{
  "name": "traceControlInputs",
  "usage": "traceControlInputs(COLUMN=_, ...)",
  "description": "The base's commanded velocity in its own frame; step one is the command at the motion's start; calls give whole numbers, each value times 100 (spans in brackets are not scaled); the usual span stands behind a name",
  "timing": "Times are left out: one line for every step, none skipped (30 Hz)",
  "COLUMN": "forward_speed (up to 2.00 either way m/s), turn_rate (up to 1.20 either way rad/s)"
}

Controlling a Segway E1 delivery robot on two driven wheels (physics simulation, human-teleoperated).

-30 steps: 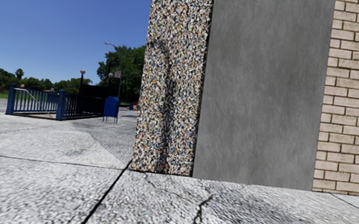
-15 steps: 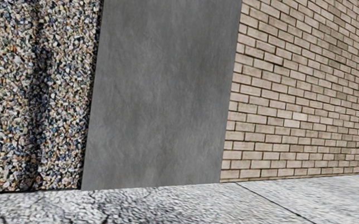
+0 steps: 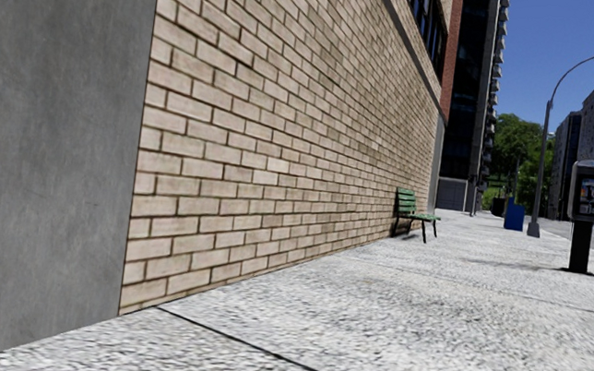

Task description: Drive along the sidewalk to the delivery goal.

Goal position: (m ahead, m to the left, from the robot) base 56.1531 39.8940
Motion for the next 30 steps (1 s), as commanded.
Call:
traceControlInputs(forward_speed=128, turn_rate=-120)
traceControlInputs(forward_speed=128, turn_rate=-120)
traceControlInputs(forward_speed=128, turn_rate=-116)
traceControlInputs(forward_speed=128, turn_rate=-105)
traceControlInputs(forward_speed=128, turn_rate=-102)
traceControlInputs(forward_speed=128, turn_rate=-101)
traceControlInputs(forward_speed=128, turn_rate=-101)
traceControlInputs(forward_speed=128, turn_rate=-101)
traceControlInputs(forward_speed=128, turn_rate=-87)
traceControlInputs(forward_speed=128, turn_rate=-45)
traceControlInputs(forward_speed=128, turn_rate=-37)
traceControlInputs(forward_speed=128, turn_rate=-35)
traceControlInputs(forward_speed=128, turn_rate=-22)
traceControlInputs(forward_speed=128, turn_rate=-22)
traceControlInputs(forward_speed=128, turn_rate=-2)
traceControlInputs(forward_speed=128, turn_rate=0)
traceControlInputs(forward_speed=128, turn_rate=0)
traceControlInputs(forward_speed=142, turn_rate=0)
traceControlInputs(forward_speed=167, turn_rate=0)
traceControlInputs(forward_speed=186, turn_rate=0)
traceControlInputs(forward_speed=192, turn_rate=0)
traceControlInputs(forward_speed=192, turn_rate=0)
traceControlInputs(forward_speed=193, turn_rate=0)
traceControlInputs(forward_speed=193, turn_rate=0)
traceControlInputs(forward_speed=194, turn_rate=0)
traceControlInputs(forward_speed=194, turn_rate=0)
traceControlInputs(forward_speed=194, turn_rate=0)
traceControlInputs(forward_speed=194, turn_rate=0)
traceControlInputs(forward_speed=194, turn_rate=0)
traceControlInputs(forward_speed=194, turn_rate=0)
